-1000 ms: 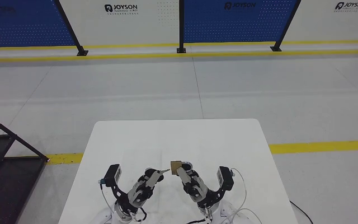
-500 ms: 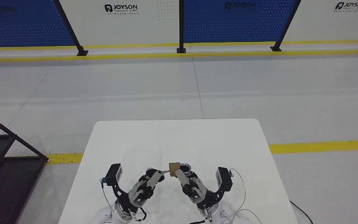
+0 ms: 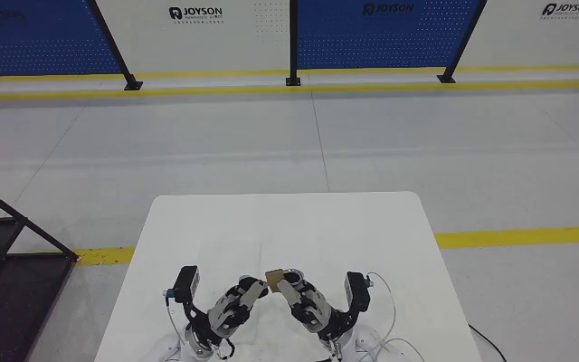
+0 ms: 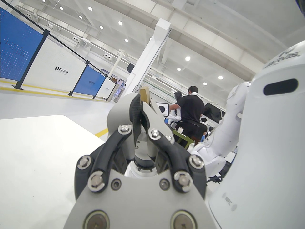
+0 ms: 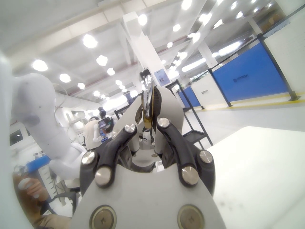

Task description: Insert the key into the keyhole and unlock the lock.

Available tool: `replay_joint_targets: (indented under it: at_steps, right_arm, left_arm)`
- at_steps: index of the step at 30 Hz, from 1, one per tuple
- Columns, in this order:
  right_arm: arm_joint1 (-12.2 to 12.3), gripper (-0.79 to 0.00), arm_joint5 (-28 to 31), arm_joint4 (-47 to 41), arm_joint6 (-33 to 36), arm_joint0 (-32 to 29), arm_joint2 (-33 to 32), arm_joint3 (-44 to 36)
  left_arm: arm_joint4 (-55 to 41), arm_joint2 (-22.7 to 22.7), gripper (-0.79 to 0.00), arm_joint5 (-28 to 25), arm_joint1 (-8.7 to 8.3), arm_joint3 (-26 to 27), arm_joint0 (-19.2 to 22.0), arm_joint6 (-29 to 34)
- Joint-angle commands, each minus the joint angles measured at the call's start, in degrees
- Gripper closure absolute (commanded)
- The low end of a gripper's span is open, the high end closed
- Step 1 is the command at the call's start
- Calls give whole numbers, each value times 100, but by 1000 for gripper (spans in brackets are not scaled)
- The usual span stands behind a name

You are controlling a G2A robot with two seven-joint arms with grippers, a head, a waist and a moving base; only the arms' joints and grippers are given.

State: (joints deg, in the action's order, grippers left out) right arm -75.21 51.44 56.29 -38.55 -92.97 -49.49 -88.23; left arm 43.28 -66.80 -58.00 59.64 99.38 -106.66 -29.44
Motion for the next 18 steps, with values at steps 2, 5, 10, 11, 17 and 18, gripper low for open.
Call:
replay_joint_targets:
  at_steps: [2, 5, 10, 11, 17, 18]
  right_arm:
    - [2, 0, -13, -13, 6, -4, -12, -13]
    - [7, 0, -46, -34, -7, -15, -46, -21]
    - [22, 0, -43, -76, 13, -42, -110, -46]
    - [25, 0, -43, -91, 20, -51, -122, -56]
    - [35, 0, -30, -173, 88, -78, -146, -89]
    - [34, 0, -38, -180, 100, -74, -148, -90]
  left_arm:
    - [8, -10, -71, 0, 15, -6, -26, -53]
    - [8, -29, -354, 0, 25, -3, -41, -75]
    - [-32, -78, -582, 0, 23, 27, -93, -67]
    - [-48, -88, -579, 0, 19, 37, -103, -56]
    - [-156, -108, -508, 0, -1, 57, -119, 16]
    - [-152, -113, -385, 0, -3, 55, -108, 34]
